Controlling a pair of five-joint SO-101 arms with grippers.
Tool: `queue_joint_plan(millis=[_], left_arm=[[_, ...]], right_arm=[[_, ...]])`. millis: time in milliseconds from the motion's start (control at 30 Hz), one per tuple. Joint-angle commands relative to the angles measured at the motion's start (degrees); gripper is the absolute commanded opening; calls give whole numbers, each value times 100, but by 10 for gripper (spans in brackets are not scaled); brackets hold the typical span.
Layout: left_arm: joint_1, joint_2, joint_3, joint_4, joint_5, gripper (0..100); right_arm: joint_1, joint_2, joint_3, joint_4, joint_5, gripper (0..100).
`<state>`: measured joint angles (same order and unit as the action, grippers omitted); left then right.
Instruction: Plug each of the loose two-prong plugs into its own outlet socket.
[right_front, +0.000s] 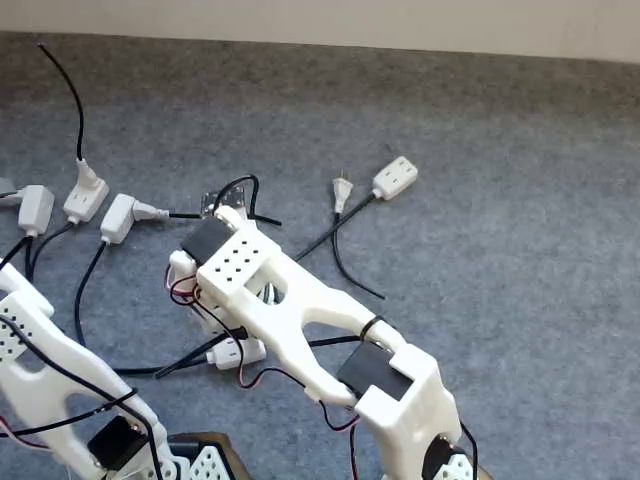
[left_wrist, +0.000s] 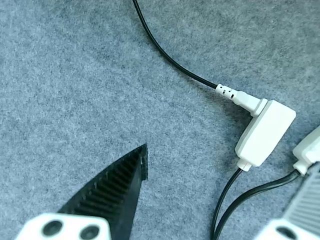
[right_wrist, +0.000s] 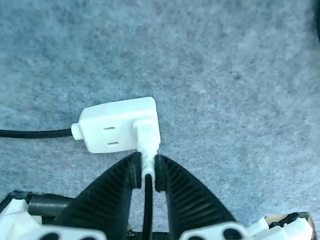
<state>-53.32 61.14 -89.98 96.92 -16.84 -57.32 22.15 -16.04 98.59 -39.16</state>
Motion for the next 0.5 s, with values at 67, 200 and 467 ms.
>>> queue_joint_plan(millis=[67, 200, 467], left_arm=[[-13, -145, -259, 26, -114, 446], [-4, -145, -259, 26, -211, 446], [-40, -154, -259, 53, -220, 446]], right_arm=[[92, -84, 251, 84, -44, 5], [92, -92, 1323, -673, -44, 5], [119, -127, 1974, -1235, 97, 9]])
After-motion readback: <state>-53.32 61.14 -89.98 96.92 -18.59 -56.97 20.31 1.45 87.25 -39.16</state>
